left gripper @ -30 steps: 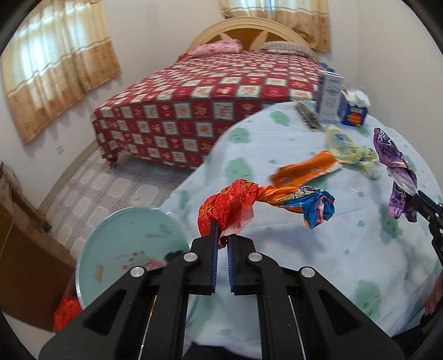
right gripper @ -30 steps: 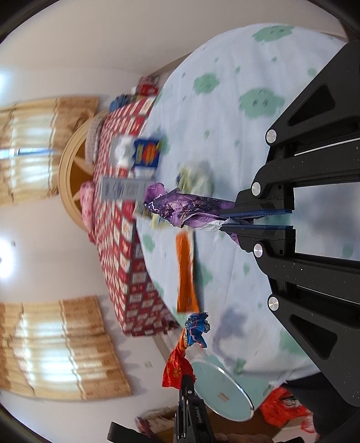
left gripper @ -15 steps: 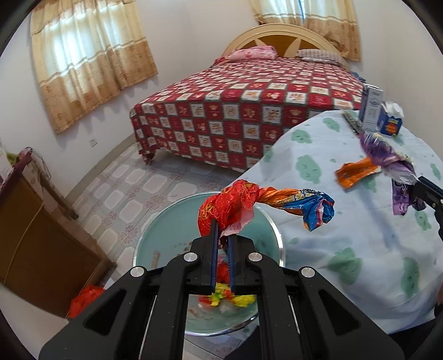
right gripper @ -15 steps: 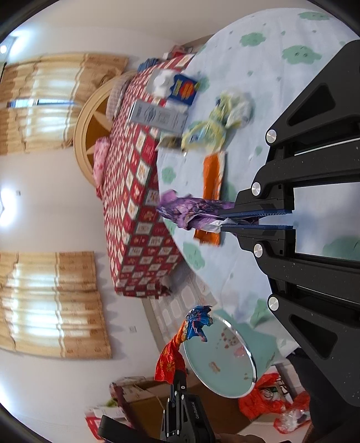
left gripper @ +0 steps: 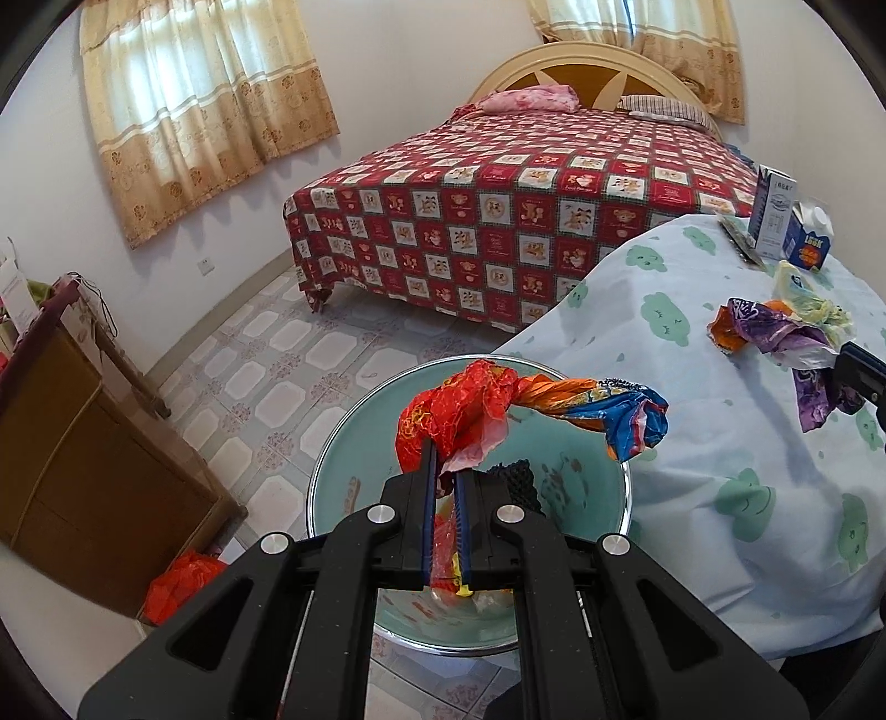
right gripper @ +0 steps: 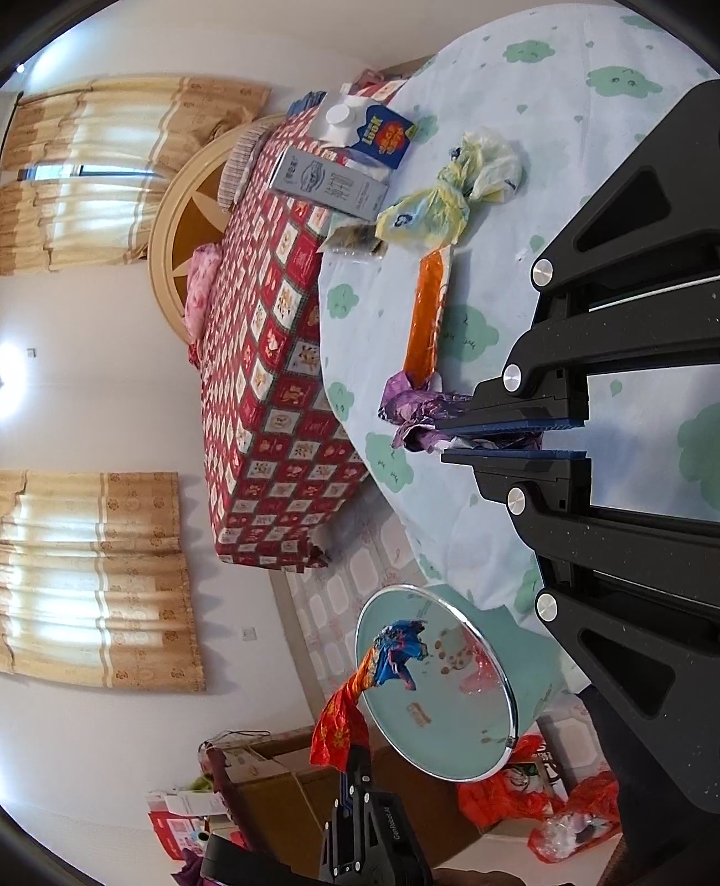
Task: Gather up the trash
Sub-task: 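Carry the red bag and purple wrapper in both tools over the bucket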
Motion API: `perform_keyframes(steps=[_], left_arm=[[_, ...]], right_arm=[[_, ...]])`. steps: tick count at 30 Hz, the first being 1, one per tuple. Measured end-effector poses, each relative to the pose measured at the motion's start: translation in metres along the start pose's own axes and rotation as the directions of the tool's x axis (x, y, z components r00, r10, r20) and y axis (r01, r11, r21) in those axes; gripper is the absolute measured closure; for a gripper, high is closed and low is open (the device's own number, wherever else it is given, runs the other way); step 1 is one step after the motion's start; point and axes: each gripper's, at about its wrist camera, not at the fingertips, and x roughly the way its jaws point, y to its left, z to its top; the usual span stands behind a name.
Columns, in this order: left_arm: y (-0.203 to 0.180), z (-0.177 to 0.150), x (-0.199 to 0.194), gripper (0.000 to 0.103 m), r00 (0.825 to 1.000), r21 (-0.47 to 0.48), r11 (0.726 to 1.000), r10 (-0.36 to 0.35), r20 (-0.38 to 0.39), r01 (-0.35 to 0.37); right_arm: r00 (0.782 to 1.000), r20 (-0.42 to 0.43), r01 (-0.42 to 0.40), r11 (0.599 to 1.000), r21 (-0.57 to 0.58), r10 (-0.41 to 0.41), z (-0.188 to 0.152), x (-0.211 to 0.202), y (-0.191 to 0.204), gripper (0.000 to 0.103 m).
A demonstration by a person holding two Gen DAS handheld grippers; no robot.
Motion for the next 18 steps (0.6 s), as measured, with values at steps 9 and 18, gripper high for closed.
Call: perform_keyframes(steps=[9, 18], left_arm=[[0.001, -0.003, 0.003, 0.097, 1.000, -0.002, 1.000, -0.010, -0.008, 0.010], [0.011, -0.008, 0.010, 0.097, 1.000, -0.016, 1.000, -0.007, -0.026, 0.006]], right_arm=[[0.999, -0.038, 0.024, 0.997, 0.068, -0.021, -0.011, 0.003, -0.015, 0.050], [0.983, -0.182, 0.041, 0.994, 0.100, -0.023, -0.021, 0.028, -0.029, 0.056]])
